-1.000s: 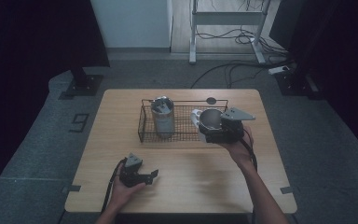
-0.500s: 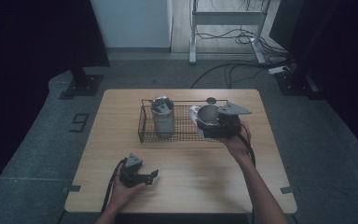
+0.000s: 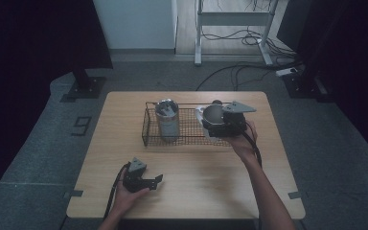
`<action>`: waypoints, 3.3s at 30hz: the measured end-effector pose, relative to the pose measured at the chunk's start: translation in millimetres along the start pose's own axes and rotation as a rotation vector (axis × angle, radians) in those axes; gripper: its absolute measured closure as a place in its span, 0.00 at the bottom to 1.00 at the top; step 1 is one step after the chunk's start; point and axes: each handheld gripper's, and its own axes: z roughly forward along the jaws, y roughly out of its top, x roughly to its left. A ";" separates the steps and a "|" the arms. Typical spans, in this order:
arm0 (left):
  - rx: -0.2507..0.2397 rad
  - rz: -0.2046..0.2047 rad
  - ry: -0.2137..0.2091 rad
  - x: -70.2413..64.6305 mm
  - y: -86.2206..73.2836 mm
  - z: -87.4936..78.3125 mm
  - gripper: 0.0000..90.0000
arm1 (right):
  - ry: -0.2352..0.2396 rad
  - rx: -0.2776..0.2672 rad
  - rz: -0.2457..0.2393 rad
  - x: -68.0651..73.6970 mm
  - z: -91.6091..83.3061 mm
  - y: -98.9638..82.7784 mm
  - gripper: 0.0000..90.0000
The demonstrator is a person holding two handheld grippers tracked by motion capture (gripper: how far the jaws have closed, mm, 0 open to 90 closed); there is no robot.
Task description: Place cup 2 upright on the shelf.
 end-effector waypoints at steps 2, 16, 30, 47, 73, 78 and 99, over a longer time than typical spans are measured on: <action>0.000 0.000 0.000 0.0 0.0 0.0 0.16 | 0.000 0.001 0.001 -2.2 1.6 2.5 0.07; 0.001 0.000 -0.003 0.3 -0.2 0.0 0.16 | -0.031 0.027 0.021 -18.4 16.0 8.4 0.07; 0.000 -0.003 -0.004 0.3 -0.3 0.1 0.16 | -0.042 0.042 0.041 -32.0 32.0 2.8 0.07; 0.004 -0.003 -0.007 0.4 -0.4 0.0 0.16 | -0.067 0.066 0.088 -51.5 51.8 -14.6 0.07; 0.006 -0.005 -0.008 0.5 -0.5 -0.1 0.16 | -0.071 0.133 0.092 -54.2 72.8 -36.7 0.07; 0.007 -0.010 -0.011 1.0 -0.5 -0.1 0.16 | -0.081 0.158 0.092 -53.8 78.6 -42.4 0.07; 0.006 -0.007 -0.009 0.5 -1.0 -0.6 0.16 | -0.097 0.218 0.106 -52.9 89.3 -55.4 0.07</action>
